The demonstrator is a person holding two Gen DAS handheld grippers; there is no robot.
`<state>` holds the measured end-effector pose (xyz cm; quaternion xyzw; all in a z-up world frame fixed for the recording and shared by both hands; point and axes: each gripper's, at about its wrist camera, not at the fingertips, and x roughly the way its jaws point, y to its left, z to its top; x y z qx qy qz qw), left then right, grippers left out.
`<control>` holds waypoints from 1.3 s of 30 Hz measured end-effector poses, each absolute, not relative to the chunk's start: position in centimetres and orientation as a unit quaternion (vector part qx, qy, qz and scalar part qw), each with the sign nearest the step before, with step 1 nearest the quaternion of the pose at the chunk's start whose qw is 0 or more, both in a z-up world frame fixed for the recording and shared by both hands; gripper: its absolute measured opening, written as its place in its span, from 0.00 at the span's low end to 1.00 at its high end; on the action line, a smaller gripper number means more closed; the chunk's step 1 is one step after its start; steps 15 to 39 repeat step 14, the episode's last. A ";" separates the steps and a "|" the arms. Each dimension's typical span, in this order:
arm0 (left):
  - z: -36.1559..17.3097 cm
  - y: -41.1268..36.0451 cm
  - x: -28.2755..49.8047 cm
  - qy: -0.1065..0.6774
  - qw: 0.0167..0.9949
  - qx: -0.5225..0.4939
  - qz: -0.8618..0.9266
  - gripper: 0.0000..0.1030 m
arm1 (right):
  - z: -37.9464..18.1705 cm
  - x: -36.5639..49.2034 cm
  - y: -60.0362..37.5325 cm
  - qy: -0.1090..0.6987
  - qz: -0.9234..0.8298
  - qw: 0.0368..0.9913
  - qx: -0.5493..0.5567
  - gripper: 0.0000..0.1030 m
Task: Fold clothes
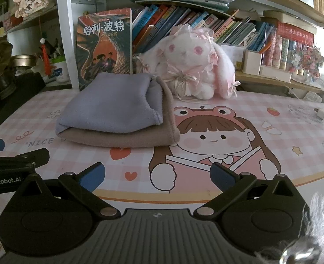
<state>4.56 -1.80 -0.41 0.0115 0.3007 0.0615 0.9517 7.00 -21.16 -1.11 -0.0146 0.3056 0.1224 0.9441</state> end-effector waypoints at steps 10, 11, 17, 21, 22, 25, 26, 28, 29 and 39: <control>-0.4 -1.8 4.6 0.303 0.951 0.014 0.057 0.97 | -1.2 7.1 -21.1 0.307 0.123 0.944 -0.015 1.00; -0.4 -1.9 4.6 0.304 0.951 0.017 0.056 0.97 | -1.2 7.1 -21.1 0.307 0.123 0.944 -0.014 1.00; -0.5 -2.0 4.7 0.304 0.951 0.023 0.059 0.97 | -1.2 7.1 -21.1 0.308 0.122 0.943 -0.014 1.00; -0.5 -2.0 4.7 0.304 0.951 0.023 0.059 0.97 | -1.2 7.1 -21.1 0.308 0.122 0.943 -0.014 1.00; -0.5 -2.0 4.7 0.304 0.951 0.023 0.059 0.97 | -1.2 7.1 -21.1 0.308 0.122 0.943 -0.014 1.00; -0.5 -2.0 4.7 0.304 0.951 0.023 0.059 0.97 | -1.2 7.1 -21.1 0.308 0.122 0.943 -0.014 1.00; -0.5 -2.0 4.7 0.304 0.951 0.023 0.059 0.97 | -1.2 7.1 -21.1 0.308 0.122 0.943 -0.014 1.00; -0.5 -2.0 4.7 0.304 0.951 0.023 0.059 0.97 | -1.2 7.1 -21.1 0.308 0.122 0.943 -0.014 1.00; -0.5 -2.0 4.7 0.304 0.951 0.023 0.059 0.97 | -1.2 7.1 -21.1 0.308 0.122 0.943 -0.014 1.00; -0.5 -2.0 4.7 0.304 0.951 0.023 0.059 0.97 | -1.2 7.1 -21.1 0.308 0.122 0.943 -0.014 1.00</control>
